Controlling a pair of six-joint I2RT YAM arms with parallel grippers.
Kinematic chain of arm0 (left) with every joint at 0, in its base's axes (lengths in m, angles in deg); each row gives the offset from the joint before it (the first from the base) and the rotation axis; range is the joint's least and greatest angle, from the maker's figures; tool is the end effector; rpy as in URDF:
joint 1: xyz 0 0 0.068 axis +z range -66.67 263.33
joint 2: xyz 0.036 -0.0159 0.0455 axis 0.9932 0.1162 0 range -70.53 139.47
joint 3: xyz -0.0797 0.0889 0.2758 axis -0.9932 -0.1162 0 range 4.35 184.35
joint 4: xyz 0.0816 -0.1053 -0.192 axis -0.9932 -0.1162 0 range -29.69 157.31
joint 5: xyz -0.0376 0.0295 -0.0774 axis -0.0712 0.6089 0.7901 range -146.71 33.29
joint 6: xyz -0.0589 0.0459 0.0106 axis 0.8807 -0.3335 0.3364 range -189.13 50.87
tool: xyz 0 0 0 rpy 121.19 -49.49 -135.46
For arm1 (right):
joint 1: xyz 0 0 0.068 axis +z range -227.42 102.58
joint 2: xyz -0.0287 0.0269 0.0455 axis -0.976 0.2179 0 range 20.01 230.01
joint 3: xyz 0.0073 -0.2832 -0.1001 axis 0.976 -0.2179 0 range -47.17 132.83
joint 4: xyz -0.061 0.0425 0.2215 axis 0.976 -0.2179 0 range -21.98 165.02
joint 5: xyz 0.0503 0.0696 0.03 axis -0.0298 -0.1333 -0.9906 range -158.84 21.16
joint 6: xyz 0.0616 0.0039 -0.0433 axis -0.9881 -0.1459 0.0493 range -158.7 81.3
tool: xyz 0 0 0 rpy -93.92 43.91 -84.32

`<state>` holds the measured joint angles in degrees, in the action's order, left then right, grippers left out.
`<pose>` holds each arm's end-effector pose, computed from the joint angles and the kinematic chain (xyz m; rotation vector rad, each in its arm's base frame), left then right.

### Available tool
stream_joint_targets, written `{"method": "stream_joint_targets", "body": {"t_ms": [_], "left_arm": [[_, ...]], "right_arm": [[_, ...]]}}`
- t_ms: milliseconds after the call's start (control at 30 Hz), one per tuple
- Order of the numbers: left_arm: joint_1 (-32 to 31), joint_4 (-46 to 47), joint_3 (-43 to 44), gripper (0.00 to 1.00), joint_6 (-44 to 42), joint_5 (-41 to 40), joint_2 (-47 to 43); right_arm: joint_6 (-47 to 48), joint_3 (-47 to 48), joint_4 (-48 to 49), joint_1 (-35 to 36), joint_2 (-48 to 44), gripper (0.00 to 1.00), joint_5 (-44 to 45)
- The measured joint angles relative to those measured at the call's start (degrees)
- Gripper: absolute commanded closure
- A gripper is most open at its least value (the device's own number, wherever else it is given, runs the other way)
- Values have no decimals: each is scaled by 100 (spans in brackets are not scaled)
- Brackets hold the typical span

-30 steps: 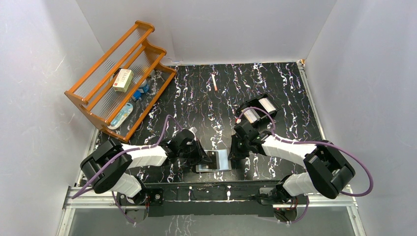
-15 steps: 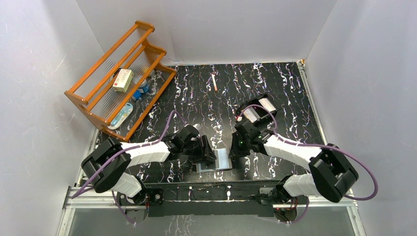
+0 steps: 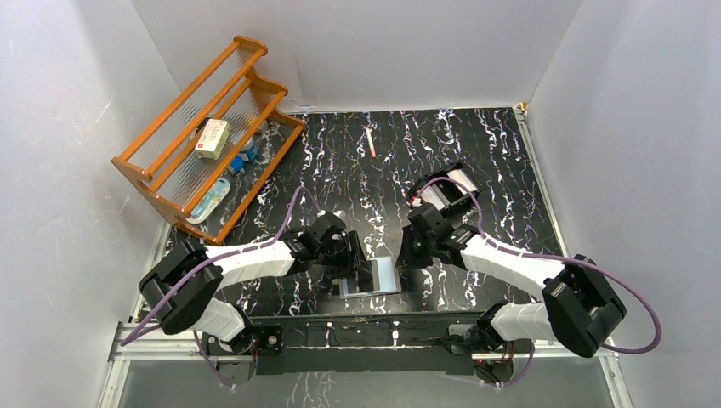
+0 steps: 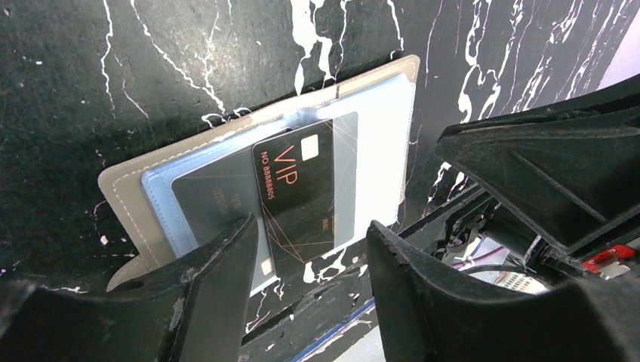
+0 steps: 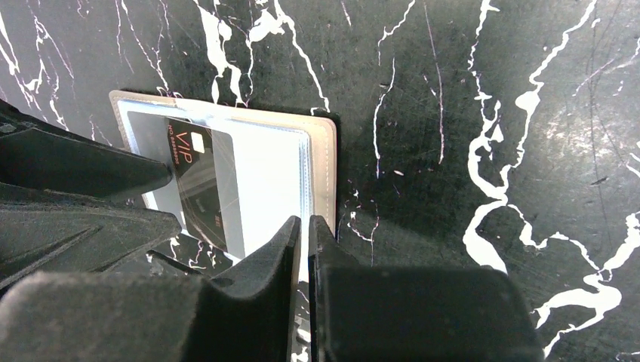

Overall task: Put the credit cards into the card holder
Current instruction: Insert the credit card into the card holder.

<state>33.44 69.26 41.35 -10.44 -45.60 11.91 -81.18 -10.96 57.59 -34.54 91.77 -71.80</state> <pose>0.1672 -0.2176 0.1984 -0.0917 2.6174 -1.0616 0.1598 0.1528 0.2051 -0.0316 2.6264 0.6459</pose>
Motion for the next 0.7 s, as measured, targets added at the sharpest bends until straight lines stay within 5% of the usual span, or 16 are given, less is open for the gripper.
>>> {"method": "stream_joint_targets", "body": {"t_ms": [700], "left_arm": [[-74,831,92,47,205,304,516]], "right_arm": [[-177,-483,570,0,249,86,-24]]}}
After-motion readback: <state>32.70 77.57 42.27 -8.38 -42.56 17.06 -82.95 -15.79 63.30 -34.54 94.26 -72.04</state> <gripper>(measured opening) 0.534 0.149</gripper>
